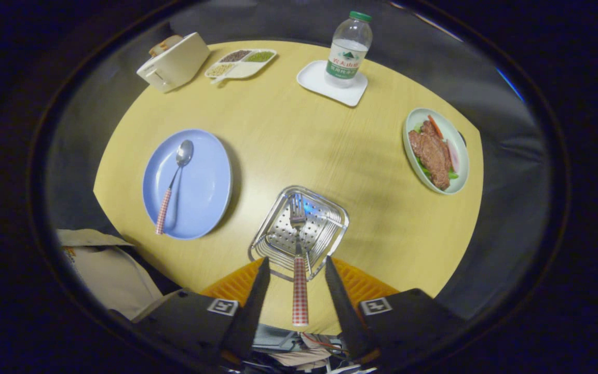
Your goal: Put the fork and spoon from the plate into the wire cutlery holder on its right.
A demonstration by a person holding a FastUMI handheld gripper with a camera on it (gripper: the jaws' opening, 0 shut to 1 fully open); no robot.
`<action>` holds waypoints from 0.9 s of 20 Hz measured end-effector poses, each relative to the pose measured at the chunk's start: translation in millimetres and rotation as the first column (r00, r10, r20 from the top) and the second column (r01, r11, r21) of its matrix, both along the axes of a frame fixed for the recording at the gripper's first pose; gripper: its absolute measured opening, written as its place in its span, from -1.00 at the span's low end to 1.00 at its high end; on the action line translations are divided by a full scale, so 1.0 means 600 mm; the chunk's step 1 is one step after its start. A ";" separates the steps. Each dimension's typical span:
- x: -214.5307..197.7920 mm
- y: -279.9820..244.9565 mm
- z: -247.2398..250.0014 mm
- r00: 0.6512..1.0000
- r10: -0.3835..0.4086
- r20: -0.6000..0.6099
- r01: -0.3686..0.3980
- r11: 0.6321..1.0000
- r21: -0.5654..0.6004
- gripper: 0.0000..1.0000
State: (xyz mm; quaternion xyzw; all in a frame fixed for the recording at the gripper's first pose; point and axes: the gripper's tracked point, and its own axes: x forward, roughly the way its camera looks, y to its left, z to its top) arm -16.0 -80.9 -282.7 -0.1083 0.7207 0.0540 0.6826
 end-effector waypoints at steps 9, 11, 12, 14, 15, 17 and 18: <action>0.093 0.065 0.074 0.842 -0.106 0.529 0.074 0.994 0.081 0.98; 0.097 0.075 0.089 0.775 -0.095 0.625 0.066 0.995 0.069 0.98; 0.097 0.083 0.098 0.739 -0.105 0.666 0.072 0.994 0.077 0.98; 0.100 0.101 0.109 0.676 -0.147 0.722 0.091 0.989 0.115 0.97; 0.099 0.108 0.115 0.643 -0.165 0.748 0.100 0.986 0.132 0.97; 0.102 0.115 0.120 0.596 -0.156 0.788 0.095 0.988 0.124 0.97; 0.102 0.114 0.124 0.569 -0.145 0.810 0.097 0.989 0.109 0.98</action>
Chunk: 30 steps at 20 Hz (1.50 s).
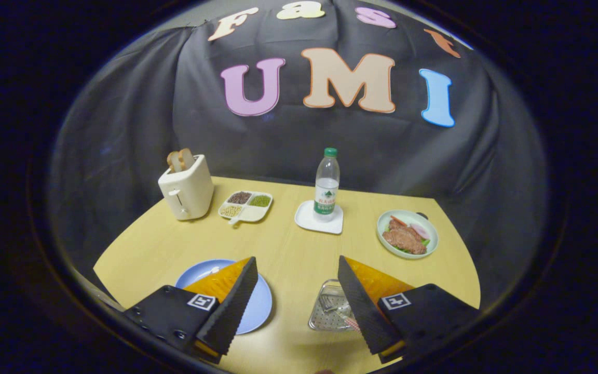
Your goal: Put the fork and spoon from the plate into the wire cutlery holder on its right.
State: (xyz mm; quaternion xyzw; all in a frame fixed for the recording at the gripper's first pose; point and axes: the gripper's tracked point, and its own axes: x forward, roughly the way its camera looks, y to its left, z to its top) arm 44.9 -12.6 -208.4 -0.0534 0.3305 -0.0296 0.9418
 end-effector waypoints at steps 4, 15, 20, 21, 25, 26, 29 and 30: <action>-0.014 0.050 -0.010 0.994 -0.001 0.110 0.000 1.000 0.011 0.99; -0.059 0.212 -0.097 0.989 0.144 0.017 -0.144 0.988 0.045 1.00; -0.074 0.219 -0.150 0.985 0.144 -0.096 -0.138 0.988 0.065 1.00; -0.078 0.220 -0.161 0.983 0.141 -0.115 -0.134 0.989 0.070 0.99; -0.098 0.224 -0.209 0.968 0.158 -0.194 -0.148 0.987 0.062 1.00; -0.106 0.227 -0.221 0.963 0.163 -0.214 -0.154 0.986 0.061 1.00; -0.124 0.236 -0.247 0.946 0.184 -0.266 -0.174 0.983 0.060 1.00; -0.128 0.238 -0.254 0.941 0.191 -0.278 -0.182 0.982 0.056 0.95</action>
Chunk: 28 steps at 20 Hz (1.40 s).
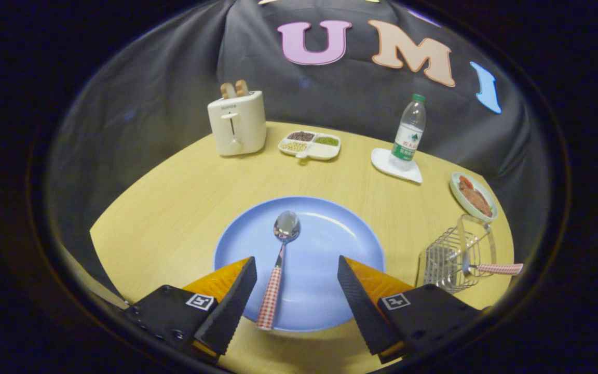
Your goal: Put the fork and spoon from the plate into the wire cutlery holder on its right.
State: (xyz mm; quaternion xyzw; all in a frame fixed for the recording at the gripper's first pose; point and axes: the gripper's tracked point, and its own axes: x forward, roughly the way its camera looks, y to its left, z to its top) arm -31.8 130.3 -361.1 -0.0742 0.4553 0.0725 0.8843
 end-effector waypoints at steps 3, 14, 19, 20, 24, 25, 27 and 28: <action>-0.011 0.004 -0.012 0.999 0.023 -0.036 -0.023 1.000 -0.009 0.83; -0.025 -0.011 -0.038 0.995 0.021 -0.102 -0.025 0.999 -0.044 -0.42; -0.030 -0.008 -0.044 0.989 0.001 -0.151 -0.006 1.000 -0.029 -0.69; -0.033 -0.008 -0.045 0.987 0.007 -0.162 -0.012 1.000 -0.027 -0.69; -0.035 -0.008 -0.055 0.983 0.036 -0.180 -0.047 0.997 -0.059 -0.69; -0.039 -0.008 -0.054 0.981 0.056 -0.186 -0.072 0.994 -0.080 -0.69; -0.036 -0.005 -0.056 0.981 0.079 -0.180 -0.098 0.990 -0.101 -0.70; -0.035 -0.004 -0.058 0.980 0.083 -0.181 -0.103 0.989 -0.104 -0.72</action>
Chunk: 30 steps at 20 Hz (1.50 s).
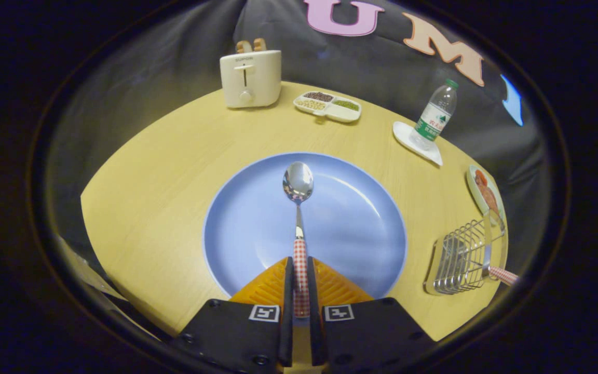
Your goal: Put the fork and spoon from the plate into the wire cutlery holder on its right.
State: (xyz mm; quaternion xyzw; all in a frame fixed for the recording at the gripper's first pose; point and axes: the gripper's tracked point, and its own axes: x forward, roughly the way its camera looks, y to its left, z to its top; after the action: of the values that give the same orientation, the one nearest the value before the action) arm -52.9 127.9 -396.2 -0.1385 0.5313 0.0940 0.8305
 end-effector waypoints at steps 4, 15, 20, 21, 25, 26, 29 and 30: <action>0.004 0.006 0.001 1.000 0.005 -0.014 -0.005 1.000 0.013 -0.83; 0.053 -0.047 0.101 1.000 0.021 -0.005 -0.021 1.000 0.002 -0.84; 0.069 -0.080 0.151 1.000 0.028 -0.009 -0.028 1.000 -0.004 -0.83; 0.070 -0.090 0.161 0.999 0.039 -0.014 -0.040 0.999 -0.015 -0.84; 0.070 -0.137 0.197 0.997 0.057 -0.046 -0.059 0.997 -0.043 -0.83; 0.071 -0.152 0.207 0.997 0.052 -0.054 -0.055 0.997 -0.047 -0.84; 0.077 -0.197 0.236 0.996 0.045 -0.071 -0.050 0.996 -0.073 -0.84; 0.078 -0.212 0.246 0.996 0.045 -0.078 -0.051 0.995 -0.084 -0.83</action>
State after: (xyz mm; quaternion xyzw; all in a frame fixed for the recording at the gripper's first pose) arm -5.9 0.8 -248.7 -0.1833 0.5628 0.0963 0.8003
